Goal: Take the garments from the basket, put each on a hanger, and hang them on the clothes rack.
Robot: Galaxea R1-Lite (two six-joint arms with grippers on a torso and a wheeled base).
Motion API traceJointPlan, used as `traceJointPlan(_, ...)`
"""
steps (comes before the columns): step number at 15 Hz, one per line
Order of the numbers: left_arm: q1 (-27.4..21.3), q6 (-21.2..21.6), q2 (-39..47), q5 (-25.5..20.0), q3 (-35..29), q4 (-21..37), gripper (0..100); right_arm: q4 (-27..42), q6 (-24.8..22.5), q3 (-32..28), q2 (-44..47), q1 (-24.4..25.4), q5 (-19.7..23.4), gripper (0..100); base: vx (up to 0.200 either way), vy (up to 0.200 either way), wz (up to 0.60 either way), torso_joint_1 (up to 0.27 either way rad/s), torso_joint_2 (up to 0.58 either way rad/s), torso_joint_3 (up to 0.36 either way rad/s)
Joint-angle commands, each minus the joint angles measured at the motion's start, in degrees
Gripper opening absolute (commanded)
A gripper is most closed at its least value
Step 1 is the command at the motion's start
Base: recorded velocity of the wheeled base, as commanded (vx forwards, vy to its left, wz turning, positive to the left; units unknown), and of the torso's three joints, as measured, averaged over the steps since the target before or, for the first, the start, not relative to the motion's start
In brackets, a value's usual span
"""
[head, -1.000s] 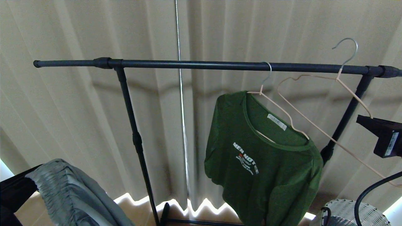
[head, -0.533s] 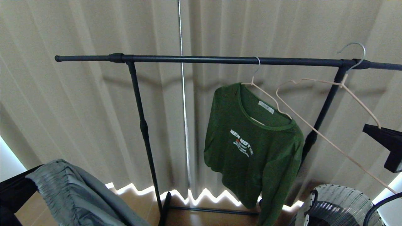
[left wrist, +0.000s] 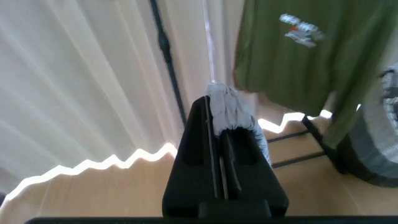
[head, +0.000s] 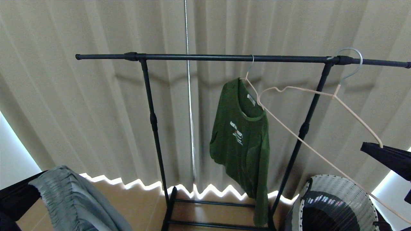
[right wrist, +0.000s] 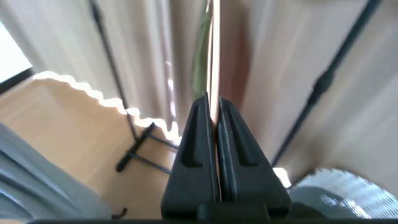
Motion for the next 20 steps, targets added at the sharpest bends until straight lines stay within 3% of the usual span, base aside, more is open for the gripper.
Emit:
traceJointPlan(1,-1.85,0.08,-0.16,0.06,0.49,0.01,0,0.05,0.04,0.68,-1.01,0.04,4.46,0,0.0,0.0,0.0,0.0,0.0,0.0)
traceJointPlan(5,-5.63,1.66,-0.16,0.15,0.49,0.18,0,-3.91,-0.04,4.2,-2.51,0.04,12.72,0,0.0,0.0,0.0,0.0,0.0,0.0)
traceJointPlan(7,-5.54,3.68,3.53,0.67,-3.73,1.06,0,-4.61,-0.04,4.37,-1.8,0.48,14.56,0,0.0,0.0,0.0,0.0,0.0,0.0)
traceJointPlan(12,-5.45,5.44,16.71,5.68,-18.41,7.48,0,-4.7,-0.22,3.67,2.42,5.23,14.91,0,0.0,0.0,0.0,0.0,0.0,0.0)
traceJointPlan(15,-5.54,5.44,27.61,16.32,-29.83,13.37,0,-4.78,-0.4,0.59,7.6,9.71,14.74,0,0.0,0.0,0.0,0.0,0.0,0.0)
traceJointPlan(17,-5.45,5.35,32.53,19.57,-35.81,17.67,0,-4.87,-0.04,-2.04,11.21,13.31,14.74,0,0.0,0.0,0.0,0.0,0.0,0.0)
traceJointPlan(20,-2.9,4.48,40.62,19.92,-44.6,20.66,0,-9.53,-0.04,-3.89,17.45,21.05,14.04,0,0.0,0.0,0.0,0.0,0.0,0.0)
